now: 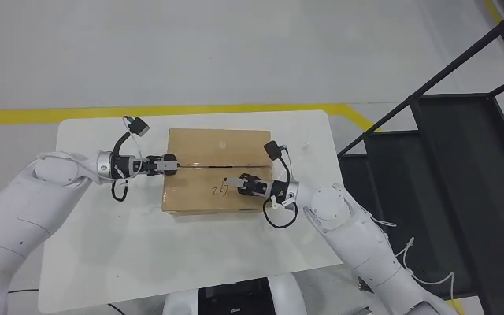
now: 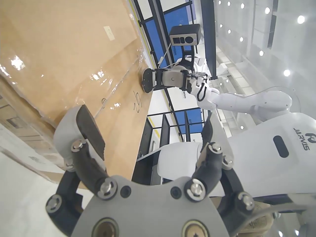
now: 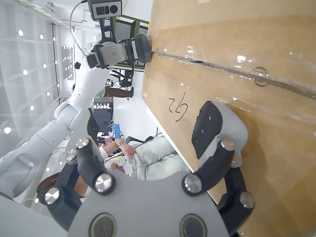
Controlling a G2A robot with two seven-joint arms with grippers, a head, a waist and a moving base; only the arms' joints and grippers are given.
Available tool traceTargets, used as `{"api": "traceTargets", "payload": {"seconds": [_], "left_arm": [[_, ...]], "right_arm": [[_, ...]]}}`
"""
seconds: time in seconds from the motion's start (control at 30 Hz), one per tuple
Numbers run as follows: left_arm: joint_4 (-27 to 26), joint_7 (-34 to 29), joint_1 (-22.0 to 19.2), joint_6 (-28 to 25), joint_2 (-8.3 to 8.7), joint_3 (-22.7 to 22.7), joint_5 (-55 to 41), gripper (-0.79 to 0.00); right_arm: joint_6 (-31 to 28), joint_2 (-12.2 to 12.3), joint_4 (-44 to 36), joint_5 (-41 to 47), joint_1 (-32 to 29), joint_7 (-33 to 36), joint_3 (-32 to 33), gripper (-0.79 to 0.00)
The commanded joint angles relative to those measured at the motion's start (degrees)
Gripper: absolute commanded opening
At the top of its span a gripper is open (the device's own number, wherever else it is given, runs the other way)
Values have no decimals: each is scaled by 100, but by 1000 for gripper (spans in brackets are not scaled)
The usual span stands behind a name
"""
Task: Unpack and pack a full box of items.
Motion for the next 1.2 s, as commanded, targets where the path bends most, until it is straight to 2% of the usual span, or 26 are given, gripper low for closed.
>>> {"api": "traceTargets", "payload": {"seconds": [0.0,0.17,0.3,0.37,0.5,0.67,0.8,0.9,1.17], "left_arm": [[-8,63,-2,-63,0,-7,-5,0],[24,143,-1,-142,-14,-4,-50,0],[24,143,-1,-142,-14,-4,-50,0],[24,143,-1,-142,-14,-4,-50,0],[24,143,-1,-142,-14,-4,-50,0],[24,143,-1,-142,-14,-4,-50,0],[24,143,-1,-142,-14,-4,-50,0],[24,143,-1,-142,-14,-4,-50,0],[24,143,-1,-142,-14,-4,-50,0]], "right_arm": [[-15,3,-24,5,-1,-18,19,0],[-159,48,-215,123,-123,-53,280,0],[-485,152,-481,197,-452,-148,912,0],[-547,219,-572,-143,-673,-312,1303,0],[-273,324,-664,-977,-1086,-638,1916,0],[0,373,-499,-1510,-1302,-974,2263,0],[210,370,-50,-1978,-1106,-1125,2156,0],[348,334,391,-2145,-765,-1261,1940,0],[928,255,1447,-3284,155,-1588,1383,0]]}}
